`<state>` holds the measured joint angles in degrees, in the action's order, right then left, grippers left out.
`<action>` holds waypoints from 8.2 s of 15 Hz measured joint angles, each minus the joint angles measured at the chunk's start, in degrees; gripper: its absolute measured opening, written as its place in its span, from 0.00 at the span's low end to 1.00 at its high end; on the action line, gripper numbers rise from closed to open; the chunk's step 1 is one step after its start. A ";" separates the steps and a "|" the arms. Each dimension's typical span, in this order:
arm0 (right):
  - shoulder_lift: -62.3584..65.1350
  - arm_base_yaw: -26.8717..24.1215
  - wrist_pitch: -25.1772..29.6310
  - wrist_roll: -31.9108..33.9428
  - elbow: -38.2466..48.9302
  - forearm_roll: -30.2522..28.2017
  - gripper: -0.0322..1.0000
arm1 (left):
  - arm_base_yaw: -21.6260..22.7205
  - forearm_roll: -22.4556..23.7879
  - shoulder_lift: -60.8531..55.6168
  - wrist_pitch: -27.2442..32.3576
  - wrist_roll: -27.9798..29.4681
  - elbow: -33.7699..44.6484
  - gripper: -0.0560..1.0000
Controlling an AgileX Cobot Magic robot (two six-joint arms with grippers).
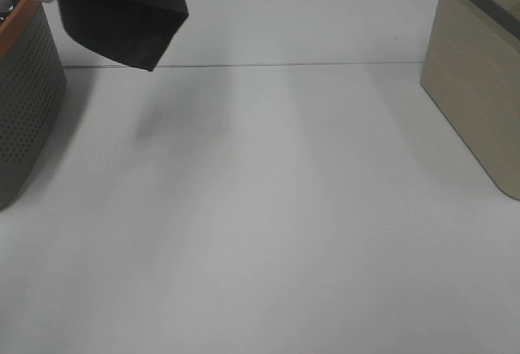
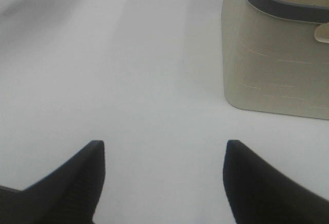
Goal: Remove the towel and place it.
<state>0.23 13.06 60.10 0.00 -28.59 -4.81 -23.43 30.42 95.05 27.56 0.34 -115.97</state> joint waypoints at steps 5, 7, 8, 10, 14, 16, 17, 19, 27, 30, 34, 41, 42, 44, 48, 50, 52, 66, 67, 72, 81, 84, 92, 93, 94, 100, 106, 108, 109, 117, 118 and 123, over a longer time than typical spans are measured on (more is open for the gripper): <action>0.00 0.00 0.00 0.00 0.00 0.00 0.67 | -12.32 27.39 3.95 17.93 30.37 0.00 0.05; 0.00 0.00 0.00 0.00 0.00 0.00 0.67 | -15.13 28.42 4.47 22.98 33.63 0.00 0.05; 0.00 0.00 0.00 0.00 0.00 0.00 0.67 | -16.56 28.88 4.87 25.10 35.01 0.00 0.05; -1.78 0.00 -0.69 -0.52 -0.57 0.52 0.67 | -19.19 28.99 6.99 28.53 37.01 -0.06 0.05; -11.92 0.00 -13.75 -5.33 -0.86 7.28 0.67 | -20.34 28.25 13.24 32.72 40.85 -0.06 0.05; -19.48 0.00 -22.29 -12.49 -1.09 11.29 0.65 | -20.34 25.84 15.36 33.98 41.94 -0.06 0.05; -23.49 0.00 -25.15 -15.99 -1.32 13.12 0.64 | -20.34 24.29 15.81 34.15 42.11 -0.06 0.05; -31.05 0.00 -29.39 -19.88 -1.32 17.19 0.64 | -20.34 22.17 16.21 34.21 42.28 -0.06 0.05; -73.34 19.48 -73.17 -52.37 -1.32 51.34 0.64 | -20.34 20.23 18.22 31.57 42.28 -0.06 0.05; -86.06 32.09 -93.39 -39.02 -2.69 51.05 0.64 | -20.34 20.23 18.22 31.34 41.77 -0.06 0.05; -101.64 34.32 -102.85 -17.25 -9.80 36.38 0.64 | -20.34 20.23 18.22 31.17 41.20 -0.06 0.05; -119.00 34.32 -99.81 -1.38 -29.05 21.94 0.87 | -20.34 19.54 18.79 27.96 41.02 -0.06 0.05; -120.15 34.38 -98.32 -1.38 -31.28 23.32 0.88 | -20.34 19.42 19.14 27.96 41.02 -0.06 0.05; -122.78 34.38 -95.63 -1.60 -35.70 29.68 0.88 | -20.34 19.08 19.48 27.79 42.11 -0.06 0.05; -126.28 34.38 -93.39 -10.37 -41.14 48.30 0.88 | -20.34 19.19 19.48 27.22 42.51 -0.06 0.05; -126.51 34.38 -93.22 -19.65 -43.43 58.38 0.88 | -20.34 19.19 19.48 26.18 43.37 -0.06 0.05; -126.51 34.38 -93.28 -34.66 -46.81 70.36 0.88 | -20.34 19.19 19.48 24.69 43.54 -0.06 0.05; -130.58 35.01 -111.15 -62.28 -51.85 92.82 0.65 | -22.06 26.01 20.34 24.18 43.54 -0.06 0.05; -130.58 35.24 -109.89 -63.43 -51.85 93.16 0.64 | -22.06 26.30 20.57 24.12 43.54 -0.06 0.05; -130.58 36.27 -108.35 -74.83 -51.91 94.19 0.58 | -22.06 27.22 21.43 24.06 42.51 -0.06 0.05; -130.58 36.33 -105.42 -83.19 -51.91 101.24 0.28 | -22.06 28.07 21.43 23.84 42.28 -0.06 0.05; -130.58 36.33 -105.37 -86.00 -51.91 102.04 0.05 | -22.06 28.30 21.43 23.84 42.06 -0.06 0.05; -119.35 33.06 -85.94 -98.61 -42.80 104.85 0.05 | -21.77 21.31 20.51 23.95 35.52 -0.06 0.05; -116.88 31.57 -84.80 -100.55 -40.34 104.91 0.05 | -21.03 18.74 19.54 23.72 34.72 -0.06 0.05; -113.90 29.74 -82.68 -101.93 -37.70 104.97 0.05 | -20.34 17.65 18.85 23.49 34.55 -0.06 0.05; -98.66 17.70 -68.53 -106.34 -30.02 104.97 0.05 | -3.15 -16.96 11.57 19.25 17.76 -0.06 0.05; -95.34 15.47 -51.74 -100.32 -30.02 89.78 0.05 | 3.32 -33.58 11.57 20.68 5.79 -0.06 0.05; -95.34 12.83 -43.60 -80.90 -30.94 68.87 0.05 | 3.32 -33.80 11.57 21.49 5.27 -0.06 0.05; -95.34 11.40 -39.71 -70.53 -32.89 55.86 0.05 | 3.32 -33.92 11.57 21.49 5.21 -0.06 0.05; -95.40 5.21 -13.35 -38.85 -61.31 0.06 0.05 | 3.32 -35.35 7.33 6.13 12.38 14.84 0.05; -95.51 4.01 -13.81 -38.96 -63.31 -0.11 0.05 | 3.32 -35.87 6.07 2.18 12.95 18.79 0.05; -101.76 3.21 -18.96 -40.45 -66.63 -3.72 0.05 | 3.55 -36.61 5.21 -17.13 13.69 30.14 0.05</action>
<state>-101.53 16.27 41.14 -40.45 -95.23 -8.54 -19.88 -6.19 100.27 10.43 14.04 -85.83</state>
